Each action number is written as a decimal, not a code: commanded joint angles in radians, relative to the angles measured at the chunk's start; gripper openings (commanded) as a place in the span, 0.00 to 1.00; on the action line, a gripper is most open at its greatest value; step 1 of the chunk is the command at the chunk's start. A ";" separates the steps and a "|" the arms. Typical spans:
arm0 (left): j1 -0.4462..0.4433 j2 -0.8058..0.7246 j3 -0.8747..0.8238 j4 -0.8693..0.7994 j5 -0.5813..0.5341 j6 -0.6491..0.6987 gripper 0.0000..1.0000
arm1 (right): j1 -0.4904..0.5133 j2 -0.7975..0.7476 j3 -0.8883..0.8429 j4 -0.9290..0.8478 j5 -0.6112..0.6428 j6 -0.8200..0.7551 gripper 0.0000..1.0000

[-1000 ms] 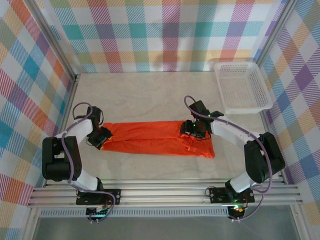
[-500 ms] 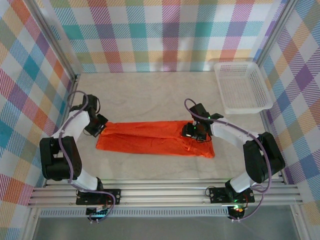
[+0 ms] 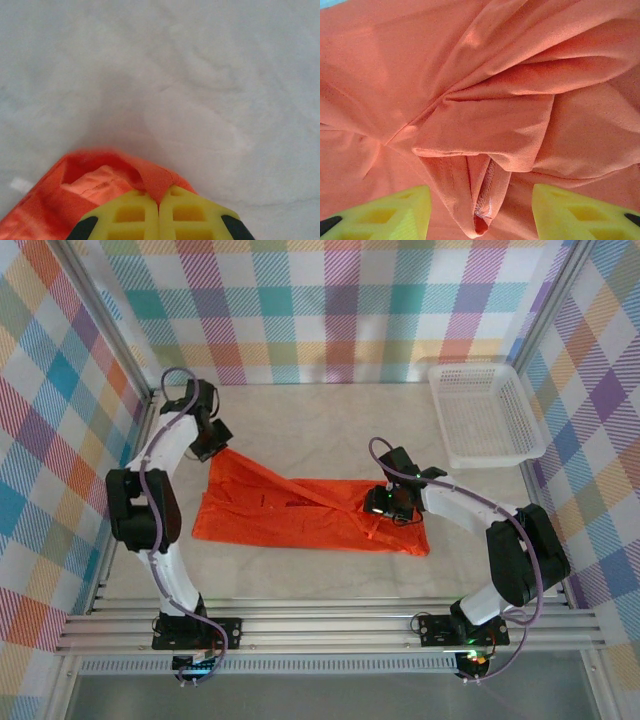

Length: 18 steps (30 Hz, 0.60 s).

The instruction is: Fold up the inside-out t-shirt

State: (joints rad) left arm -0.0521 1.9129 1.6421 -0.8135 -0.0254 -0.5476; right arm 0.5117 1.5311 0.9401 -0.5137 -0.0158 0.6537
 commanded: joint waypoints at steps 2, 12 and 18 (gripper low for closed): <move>-0.059 -0.001 0.034 -0.072 -0.103 0.081 0.00 | 0.005 0.030 -0.003 0.015 0.005 0.022 0.56; -0.066 -0.251 -0.359 -0.007 -0.248 0.046 0.00 | 0.005 -0.020 0.014 -0.031 0.030 0.011 0.52; -0.065 -0.370 -0.561 0.042 -0.191 0.008 0.00 | 0.008 0.011 0.059 -0.037 0.007 0.011 0.50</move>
State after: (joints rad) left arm -0.1226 1.5822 1.1255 -0.8017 -0.2253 -0.5121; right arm 0.5117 1.5398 0.9554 -0.5331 -0.0013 0.6655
